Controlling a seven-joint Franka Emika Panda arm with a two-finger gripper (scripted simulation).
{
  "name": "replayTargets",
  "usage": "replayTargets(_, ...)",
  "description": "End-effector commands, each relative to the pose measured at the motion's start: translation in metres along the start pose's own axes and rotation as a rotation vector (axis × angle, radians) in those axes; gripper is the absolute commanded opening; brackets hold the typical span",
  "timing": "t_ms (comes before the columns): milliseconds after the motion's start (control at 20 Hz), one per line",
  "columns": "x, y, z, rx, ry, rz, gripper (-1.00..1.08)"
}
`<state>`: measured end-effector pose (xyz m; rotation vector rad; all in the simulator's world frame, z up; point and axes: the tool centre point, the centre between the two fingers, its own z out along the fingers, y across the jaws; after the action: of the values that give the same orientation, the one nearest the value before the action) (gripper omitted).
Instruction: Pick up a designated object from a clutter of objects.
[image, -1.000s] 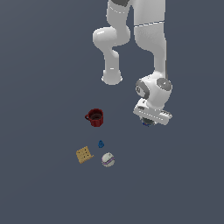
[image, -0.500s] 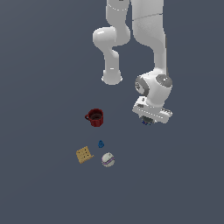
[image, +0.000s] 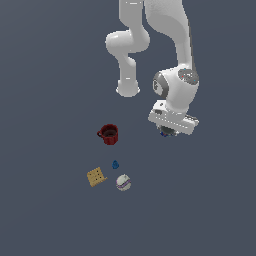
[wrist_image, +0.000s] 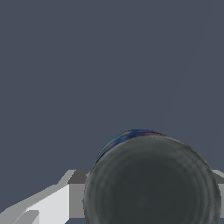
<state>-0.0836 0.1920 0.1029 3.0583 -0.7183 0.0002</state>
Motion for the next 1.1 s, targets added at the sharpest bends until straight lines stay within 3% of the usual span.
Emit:
replayTargets(0,0.007,0.006,-0.024,0.001,0.0,0.0,-1.0)
replayTargets(1050,0.071,0.055,-0.224,0.002,-0.001,0.001,-1.0)
